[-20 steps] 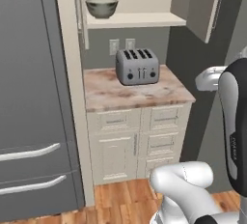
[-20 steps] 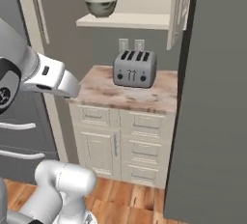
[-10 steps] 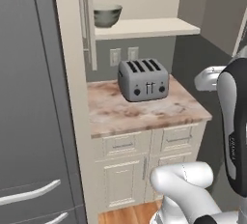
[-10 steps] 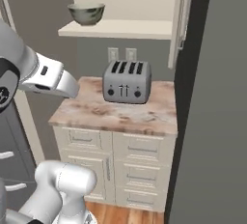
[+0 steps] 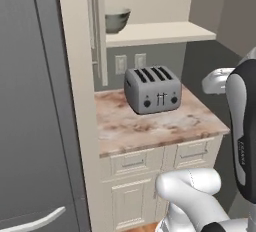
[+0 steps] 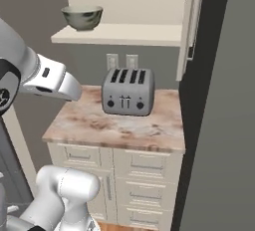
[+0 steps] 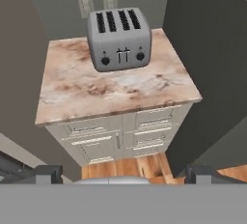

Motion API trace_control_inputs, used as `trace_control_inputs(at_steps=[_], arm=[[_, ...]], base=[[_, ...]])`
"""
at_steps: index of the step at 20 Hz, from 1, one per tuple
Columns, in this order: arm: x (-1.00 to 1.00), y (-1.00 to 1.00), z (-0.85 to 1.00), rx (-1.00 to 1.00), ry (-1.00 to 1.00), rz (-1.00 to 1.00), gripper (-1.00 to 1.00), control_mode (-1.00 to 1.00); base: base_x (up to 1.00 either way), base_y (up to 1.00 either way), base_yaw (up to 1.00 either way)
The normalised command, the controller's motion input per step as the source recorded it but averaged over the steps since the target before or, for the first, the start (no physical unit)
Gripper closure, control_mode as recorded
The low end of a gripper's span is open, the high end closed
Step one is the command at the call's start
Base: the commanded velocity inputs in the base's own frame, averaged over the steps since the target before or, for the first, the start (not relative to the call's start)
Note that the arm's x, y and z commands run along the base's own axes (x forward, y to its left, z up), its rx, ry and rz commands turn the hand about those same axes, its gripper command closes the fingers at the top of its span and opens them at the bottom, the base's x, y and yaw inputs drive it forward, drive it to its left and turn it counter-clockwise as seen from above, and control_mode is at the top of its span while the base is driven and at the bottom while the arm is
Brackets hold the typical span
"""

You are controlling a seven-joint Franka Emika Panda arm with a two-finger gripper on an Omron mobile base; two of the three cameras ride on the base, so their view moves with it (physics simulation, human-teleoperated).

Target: Pick up the bowls from the cabinet and place each bowl in front of a stool on the dining counter.

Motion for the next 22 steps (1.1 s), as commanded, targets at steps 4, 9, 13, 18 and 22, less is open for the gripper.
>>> trace_control_inputs(at_steps=[4, 9, 13, 18, 22], arm=[[0.0, 0.0, 0.0, 0.0, 0.0, 0.0, -1.0, 1.0], [0.0, 0.0, 0.0, 0.0, 0.0, 0.0, -1.0, 1.0], [0.0, 0.0, 0.0, 0.0, 0.0, 0.0, -1.0, 1.0], [0.0, 0.0, 0.0, 0.0, 0.0, 0.0, -1.0, 1.0], [0.0, 0.0, 0.0, 0.0, 0.0, 0.0, -1.0, 1.0]], base=[[0.27, 0.42, 0.0], [0.37, 0.38, 0.0], [0.53, 0.08, 0.0], [0.59, 0.07, 0.0], [0.44, 0.0, 0.04]])
